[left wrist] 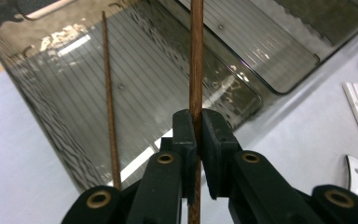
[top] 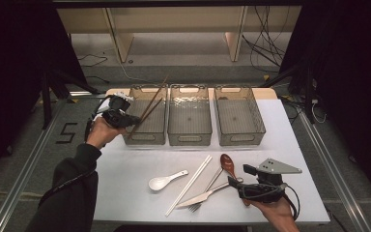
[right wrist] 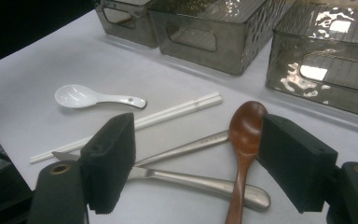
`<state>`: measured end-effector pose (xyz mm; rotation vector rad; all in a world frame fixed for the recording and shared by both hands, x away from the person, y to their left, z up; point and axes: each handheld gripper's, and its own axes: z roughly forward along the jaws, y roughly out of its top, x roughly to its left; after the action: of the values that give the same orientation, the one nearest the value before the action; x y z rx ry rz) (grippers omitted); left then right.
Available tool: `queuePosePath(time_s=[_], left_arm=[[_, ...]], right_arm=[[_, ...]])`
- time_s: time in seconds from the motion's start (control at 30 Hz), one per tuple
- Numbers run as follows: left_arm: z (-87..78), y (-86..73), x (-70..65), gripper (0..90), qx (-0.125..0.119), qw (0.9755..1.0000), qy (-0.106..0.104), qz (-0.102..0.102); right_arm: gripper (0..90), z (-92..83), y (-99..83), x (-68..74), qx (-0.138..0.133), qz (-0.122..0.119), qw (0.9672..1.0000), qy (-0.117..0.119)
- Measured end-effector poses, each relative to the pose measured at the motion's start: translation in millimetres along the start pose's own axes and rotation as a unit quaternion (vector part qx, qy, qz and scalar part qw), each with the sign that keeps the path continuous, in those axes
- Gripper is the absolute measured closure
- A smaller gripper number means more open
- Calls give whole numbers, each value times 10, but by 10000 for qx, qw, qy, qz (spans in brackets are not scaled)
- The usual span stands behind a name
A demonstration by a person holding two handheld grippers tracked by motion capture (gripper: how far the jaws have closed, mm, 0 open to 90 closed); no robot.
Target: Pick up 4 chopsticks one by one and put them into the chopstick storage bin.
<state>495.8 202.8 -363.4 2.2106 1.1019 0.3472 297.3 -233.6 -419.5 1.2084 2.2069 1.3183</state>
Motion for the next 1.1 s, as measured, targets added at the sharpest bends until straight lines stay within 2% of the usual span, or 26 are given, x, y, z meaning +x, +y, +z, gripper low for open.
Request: queuePosePath(time_s=[0.23, 0.3, 0.63, 0.7, 0.77, 0.97, 1.1], left_arm=[[49, 107, 77, 839, 0, 9998, 207, 11], [71, 120, 120, 840, -16, 9997, 221, -78], [127, 112, 228, 839, -131, 9989, 418, -157], [138, 100, 250, 839, -83, 9989, 464, -68], [154, 86, 278, 839, -50, 9987, 493, -89], [222, 41, 326, 839, -7, 9984, 518, -206], [249, 26, 318, 839, -73, 9984, 470, -294]], right_arm=[[284, 6, 1, -1, 8, 1, 10000, 13], [284, 4, 0, -3, 5, 4, 10000, 11], [284, 2, 0, -3, 10, 9, 10000, 14], [284, 1, 1, 0, -2, -4, 10000, 16], [284, 3, 0, 2, -7, -14, 10000, 14], [284, 6, 5, 4, -11, -7, 10000, 16], [284, 0, 5, -2, -8, 6, 10000, 21]])
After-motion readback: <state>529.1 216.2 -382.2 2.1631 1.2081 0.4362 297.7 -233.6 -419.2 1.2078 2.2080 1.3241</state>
